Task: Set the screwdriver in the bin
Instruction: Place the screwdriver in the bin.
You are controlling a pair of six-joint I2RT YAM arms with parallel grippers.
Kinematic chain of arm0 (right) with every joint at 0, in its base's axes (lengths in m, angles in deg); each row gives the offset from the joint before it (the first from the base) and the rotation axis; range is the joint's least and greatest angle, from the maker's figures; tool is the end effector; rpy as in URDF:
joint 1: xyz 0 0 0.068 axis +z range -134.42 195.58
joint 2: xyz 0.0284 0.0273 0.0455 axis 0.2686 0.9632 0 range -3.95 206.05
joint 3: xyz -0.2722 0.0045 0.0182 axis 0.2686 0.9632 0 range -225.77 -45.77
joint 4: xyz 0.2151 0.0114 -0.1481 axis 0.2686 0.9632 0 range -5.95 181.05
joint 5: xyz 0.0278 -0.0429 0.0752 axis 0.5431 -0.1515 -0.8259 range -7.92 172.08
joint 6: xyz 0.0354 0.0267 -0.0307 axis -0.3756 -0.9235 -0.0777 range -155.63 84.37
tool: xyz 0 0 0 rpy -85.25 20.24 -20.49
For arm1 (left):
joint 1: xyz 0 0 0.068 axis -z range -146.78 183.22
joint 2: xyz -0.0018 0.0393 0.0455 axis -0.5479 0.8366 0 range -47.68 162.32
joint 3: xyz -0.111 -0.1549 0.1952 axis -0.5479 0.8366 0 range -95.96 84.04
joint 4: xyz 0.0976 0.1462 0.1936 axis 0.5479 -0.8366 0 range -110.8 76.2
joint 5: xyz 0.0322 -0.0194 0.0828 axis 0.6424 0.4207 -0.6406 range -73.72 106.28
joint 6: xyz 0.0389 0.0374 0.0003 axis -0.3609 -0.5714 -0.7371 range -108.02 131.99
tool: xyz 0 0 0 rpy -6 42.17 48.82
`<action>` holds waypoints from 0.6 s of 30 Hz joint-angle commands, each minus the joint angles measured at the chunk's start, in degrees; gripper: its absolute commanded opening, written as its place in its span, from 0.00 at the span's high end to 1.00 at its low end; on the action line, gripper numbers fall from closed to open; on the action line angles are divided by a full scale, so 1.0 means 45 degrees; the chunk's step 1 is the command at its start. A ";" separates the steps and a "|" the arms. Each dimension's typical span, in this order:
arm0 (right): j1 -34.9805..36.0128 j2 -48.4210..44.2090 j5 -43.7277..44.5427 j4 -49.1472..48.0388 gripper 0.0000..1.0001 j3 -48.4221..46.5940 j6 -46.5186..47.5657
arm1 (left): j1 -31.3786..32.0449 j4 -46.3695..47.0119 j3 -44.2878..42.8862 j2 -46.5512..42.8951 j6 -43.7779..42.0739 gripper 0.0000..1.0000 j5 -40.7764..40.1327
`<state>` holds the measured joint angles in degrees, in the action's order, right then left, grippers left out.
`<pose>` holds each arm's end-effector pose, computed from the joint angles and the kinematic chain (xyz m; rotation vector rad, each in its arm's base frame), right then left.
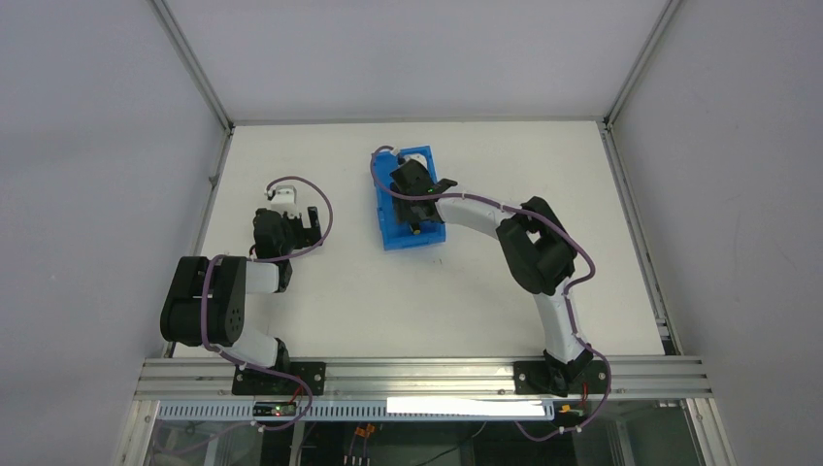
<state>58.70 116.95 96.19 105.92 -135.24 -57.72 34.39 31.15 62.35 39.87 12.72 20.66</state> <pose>0.3422 0.3086 0.1765 -0.3509 2.4457 0.1838 0.2660 -0.0081 0.1391 0.0583 1.9349 -0.0963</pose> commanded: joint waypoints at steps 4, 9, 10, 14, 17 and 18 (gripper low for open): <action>0.0028 -0.0894 0.0165 0.0050 0.41 -0.0740 -0.0089 | 0.0111 0.0346 -0.0004 -0.0256 0.0052 0.01 -0.0261; 0.0076 -0.1396 0.0399 0.0764 0.41 -0.1270 0.0040 | 0.0109 0.0348 -0.0004 -0.0268 0.0052 0.01 -0.0252; 0.0082 -0.1488 0.0473 0.0900 0.40 -0.1392 0.0088 | 0.0111 0.0346 -0.0004 -0.0257 0.0052 0.01 -0.0251; 0.0109 -0.1909 0.0686 0.1422 0.40 -0.1843 0.0292 | 0.0100 0.0343 -0.0004 -0.0256 0.0052 0.01 -0.0265; 0.0123 -0.2192 0.0870 0.1878 0.40 -0.2290 0.0516 | 0.0110 0.0343 -0.0004 -0.0266 0.0052 0.01 -0.0253; 0.0111 -0.2289 0.0886 0.2040 0.40 -0.2556 0.0650 | 0.0111 0.0351 -0.0004 -0.0264 0.0052 0.01 -0.0242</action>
<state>58.80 112.10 98.05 112.67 -141.89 -56.84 34.39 31.15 62.35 39.87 12.72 20.66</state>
